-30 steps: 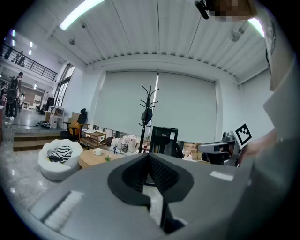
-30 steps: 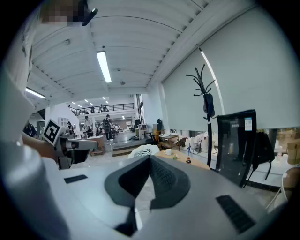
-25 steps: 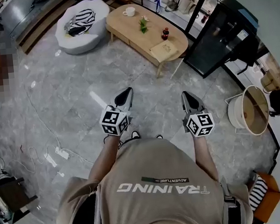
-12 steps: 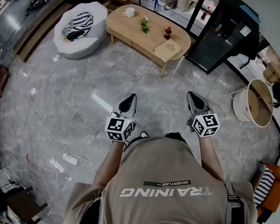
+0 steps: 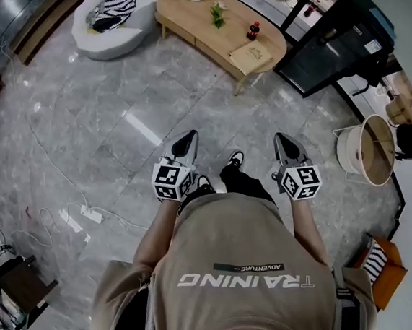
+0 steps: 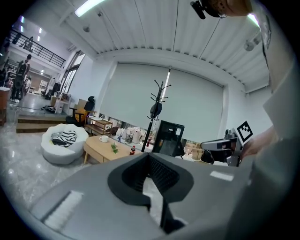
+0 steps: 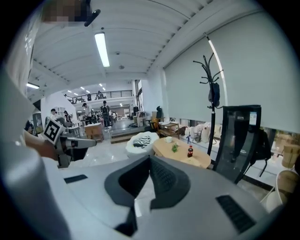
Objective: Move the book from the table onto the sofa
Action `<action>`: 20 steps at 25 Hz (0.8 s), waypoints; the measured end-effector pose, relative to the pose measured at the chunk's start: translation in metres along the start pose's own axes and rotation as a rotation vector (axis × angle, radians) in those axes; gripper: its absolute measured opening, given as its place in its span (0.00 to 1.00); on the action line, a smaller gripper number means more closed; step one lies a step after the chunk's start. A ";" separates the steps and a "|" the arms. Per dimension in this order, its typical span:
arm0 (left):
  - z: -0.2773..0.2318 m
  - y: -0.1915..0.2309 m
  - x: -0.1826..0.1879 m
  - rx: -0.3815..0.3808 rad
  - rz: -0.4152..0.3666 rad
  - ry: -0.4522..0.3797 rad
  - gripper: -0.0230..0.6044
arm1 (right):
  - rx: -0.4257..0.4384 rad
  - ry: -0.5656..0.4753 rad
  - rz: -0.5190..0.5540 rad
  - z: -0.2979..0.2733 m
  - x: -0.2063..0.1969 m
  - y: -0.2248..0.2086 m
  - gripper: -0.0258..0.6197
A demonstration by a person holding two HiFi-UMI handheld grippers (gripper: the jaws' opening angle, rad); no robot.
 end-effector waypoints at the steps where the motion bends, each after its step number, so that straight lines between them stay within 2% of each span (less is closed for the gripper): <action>1: -0.004 0.001 0.000 0.000 0.005 0.003 0.05 | 0.009 0.017 0.008 -0.003 -0.002 -0.001 0.05; 5: -0.023 0.006 0.008 -0.001 0.001 0.012 0.05 | 0.032 0.048 -0.001 -0.022 -0.008 -0.014 0.05; 11: -0.058 0.010 0.019 0.002 -0.006 0.052 0.04 | 0.026 0.012 -0.059 -0.054 0.003 -0.058 0.05; 16: -0.113 0.006 0.040 -0.025 -0.047 0.074 0.05 | 0.011 -0.006 -0.083 -0.076 0.008 -0.110 0.05; 20: -0.159 -0.003 0.058 -0.040 -0.071 0.079 0.05 | 0.005 0.006 -0.060 -0.082 0.010 -0.151 0.05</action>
Point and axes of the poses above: the fingertips, and each gripper's own axes: z backward along the fingers, y to its left, x out of its top, the point moved 4 cm from there along z, backward along the fingers
